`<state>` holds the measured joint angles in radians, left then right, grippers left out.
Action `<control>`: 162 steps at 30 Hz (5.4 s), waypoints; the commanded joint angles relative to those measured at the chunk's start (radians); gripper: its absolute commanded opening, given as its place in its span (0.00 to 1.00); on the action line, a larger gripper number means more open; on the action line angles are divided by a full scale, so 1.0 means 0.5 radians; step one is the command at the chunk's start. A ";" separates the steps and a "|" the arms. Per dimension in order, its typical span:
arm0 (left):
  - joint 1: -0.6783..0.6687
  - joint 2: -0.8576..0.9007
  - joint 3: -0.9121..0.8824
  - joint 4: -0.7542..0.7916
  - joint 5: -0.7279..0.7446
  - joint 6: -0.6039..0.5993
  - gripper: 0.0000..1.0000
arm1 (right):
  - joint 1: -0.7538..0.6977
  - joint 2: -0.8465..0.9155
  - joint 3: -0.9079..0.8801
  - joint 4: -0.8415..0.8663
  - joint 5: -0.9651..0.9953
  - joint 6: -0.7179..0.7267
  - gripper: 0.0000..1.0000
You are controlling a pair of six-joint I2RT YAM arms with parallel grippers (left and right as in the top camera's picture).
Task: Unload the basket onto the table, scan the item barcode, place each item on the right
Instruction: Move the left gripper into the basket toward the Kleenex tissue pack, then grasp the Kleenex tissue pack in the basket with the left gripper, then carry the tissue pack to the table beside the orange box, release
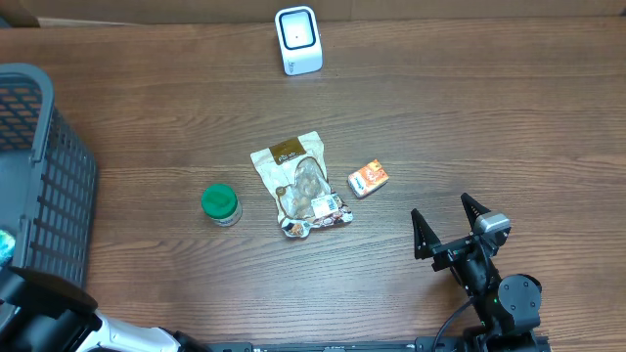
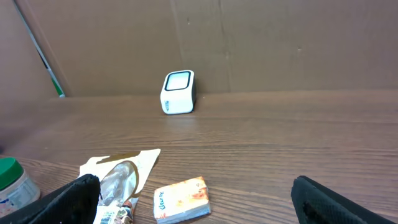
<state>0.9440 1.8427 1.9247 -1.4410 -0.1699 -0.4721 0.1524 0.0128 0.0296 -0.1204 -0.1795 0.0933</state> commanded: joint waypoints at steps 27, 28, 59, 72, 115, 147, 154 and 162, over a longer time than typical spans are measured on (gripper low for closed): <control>-0.029 0.407 -0.838 1.204 -0.256 0.548 0.50 | 0.011 -0.020 0.002 0.012 -0.002 -0.008 1.00; -0.029 0.407 -0.838 1.209 -0.254 0.548 0.41 | 0.011 -0.020 0.002 0.012 -0.002 -0.008 1.00; -0.102 0.174 -0.523 0.448 -0.040 0.178 0.52 | 0.011 -0.020 0.002 0.012 -0.002 -0.008 1.00; -0.047 0.175 -0.883 1.049 -0.167 0.134 0.67 | 0.011 -0.020 0.002 0.012 -0.002 -0.008 1.00; -0.071 0.274 -0.893 1.077 -0.235 0.235 0.04 | 0.011 -0.020 0.002 0.012 -0.002 -0.008 1.00; -2.135 -0.529 0.192 0.306 0.379 0.182 0.04 | 0.011 -0.020 0.002 0.012 -0.002 -0.008 1.00; -2.749 -0.100 0.127 0.350 0.376 0.221 0.04 | 0.011 -0.020 0.002 0.012 -0.002 -0.008 1.00; -3.081 0.512 0.127 0.496 0.429 0.295 0.04 | 0.011 -0.020 0.002 0.012 -0.002 -0.008 1.00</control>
<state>-0.5564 2.0132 1.9965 -1.2114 0.0395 -0.3557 0.1524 0.0128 0.0296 -0.1204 -0.1795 0.0937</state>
